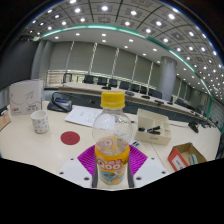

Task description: Pour water

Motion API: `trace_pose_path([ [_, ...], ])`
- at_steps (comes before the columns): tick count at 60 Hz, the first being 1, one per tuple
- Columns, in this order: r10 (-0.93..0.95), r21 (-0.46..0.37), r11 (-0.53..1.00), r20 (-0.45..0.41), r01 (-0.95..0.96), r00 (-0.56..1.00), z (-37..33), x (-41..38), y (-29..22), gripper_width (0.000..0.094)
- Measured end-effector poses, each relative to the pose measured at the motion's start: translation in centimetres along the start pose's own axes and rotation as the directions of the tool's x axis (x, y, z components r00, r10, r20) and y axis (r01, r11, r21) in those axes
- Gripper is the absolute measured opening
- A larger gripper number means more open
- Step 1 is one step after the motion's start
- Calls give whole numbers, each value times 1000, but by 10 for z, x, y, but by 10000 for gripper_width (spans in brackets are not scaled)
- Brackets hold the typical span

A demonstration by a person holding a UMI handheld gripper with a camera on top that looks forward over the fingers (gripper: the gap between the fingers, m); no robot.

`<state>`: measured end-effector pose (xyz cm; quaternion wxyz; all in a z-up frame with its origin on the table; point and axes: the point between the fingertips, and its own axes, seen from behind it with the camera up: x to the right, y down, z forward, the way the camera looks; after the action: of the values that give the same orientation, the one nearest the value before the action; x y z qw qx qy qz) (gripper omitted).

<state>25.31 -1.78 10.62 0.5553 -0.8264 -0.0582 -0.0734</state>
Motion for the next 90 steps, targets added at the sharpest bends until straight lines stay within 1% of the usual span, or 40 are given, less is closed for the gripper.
trace_pose_path([
  [8,-176,38,983,-121,181,977,12,-6,-60,411],
  [11,-267,34,960,-172,277,948,17,-13,-84,411],
  [16,-447,0,887,-256,462,857,26,-32,-121,409],
  [22,-662,-64,727,-329,683,673,39,-65,-159,410],
  [28,-821,-124,516,-353,847,448,57,-102,-185,408],
  [32,-892,-161,359,-348,919,287,69,-130,-190,408],
  [36,-931,-167,209,-337,964,144,82,-158,-191,409],
  [41,-946,-195,40,-324,980,-25,98,-181,-187,409],
  [47,-943,-222,-80,-298,972,-146,114,-197,-174,407],
  [51,-929,-230,-157,-295,960,-223,121,-205,-169,408],
  [54,-922,-229,-190,-292,955,-253,126,-209,-165,409],
  [61,-932,-214,-178,-278,961,-234,131,-210,-159,406],
  [66,-950,-193,-77,-282,978,-130,125,-204,-164,408],
  [70,-961,-151,66,-276,986,22,120,-199,-172,409],
  [74,-941,-103,247,-263,964,213,110,-194,-180,409],
  [80,-832,12,516,-231,856,505,93,-190,-199,411],
  [86,-647,122,738,-149,663,748,83,-188,-210,411],
  [90,-513,164,841,-59,515,856,83,-189,-206,410],
])
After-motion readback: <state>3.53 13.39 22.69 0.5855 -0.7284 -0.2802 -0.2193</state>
